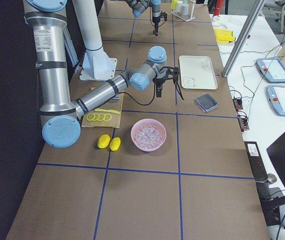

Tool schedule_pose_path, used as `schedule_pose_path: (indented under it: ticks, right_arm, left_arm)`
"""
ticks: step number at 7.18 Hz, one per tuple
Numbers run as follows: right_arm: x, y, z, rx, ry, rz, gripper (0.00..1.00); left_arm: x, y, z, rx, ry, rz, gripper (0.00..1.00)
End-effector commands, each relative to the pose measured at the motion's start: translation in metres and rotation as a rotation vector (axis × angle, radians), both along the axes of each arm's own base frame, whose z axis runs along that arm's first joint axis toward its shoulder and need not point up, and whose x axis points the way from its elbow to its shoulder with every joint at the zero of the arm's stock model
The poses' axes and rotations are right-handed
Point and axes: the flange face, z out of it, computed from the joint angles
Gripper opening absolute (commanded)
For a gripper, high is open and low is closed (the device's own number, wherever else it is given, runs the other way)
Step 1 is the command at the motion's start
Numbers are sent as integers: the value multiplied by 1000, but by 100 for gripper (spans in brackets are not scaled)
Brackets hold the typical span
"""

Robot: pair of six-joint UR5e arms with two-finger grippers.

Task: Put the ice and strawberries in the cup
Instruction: 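Lower the left gripper onto the red strawberry and grasp it while the right gripper withdraws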

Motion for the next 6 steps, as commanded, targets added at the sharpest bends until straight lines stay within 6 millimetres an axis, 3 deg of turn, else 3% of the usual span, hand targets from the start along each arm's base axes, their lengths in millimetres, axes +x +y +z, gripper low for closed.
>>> schedule_pose_path:
  ticks: [1, 3, 4, 5, 6]
  right_arm:
    - [-1, 0, -2, -3, -3, 3, 100]
    - [-3, 1, -2, -4, -3, 0, 100]
    - [-3, 1, -1, -5, -3, -1, 100]
    - [-4, 1, -3, -4, -4, -2, 100]
    - [-5, 2, -4, -7, -7, -2, 100]
  left_arm:
    - [-1, 5, -1, -14, 32, 16, 92]
    - [-9, 12, -2, -14, 32, 14, 92]
    - [-16, 20, -4, -13, 33, 14, 86]
    - [-16, 21, -3, -16, 31, 14, 72]
    - [-17, 22, -1, -18, 28, 13, 46]
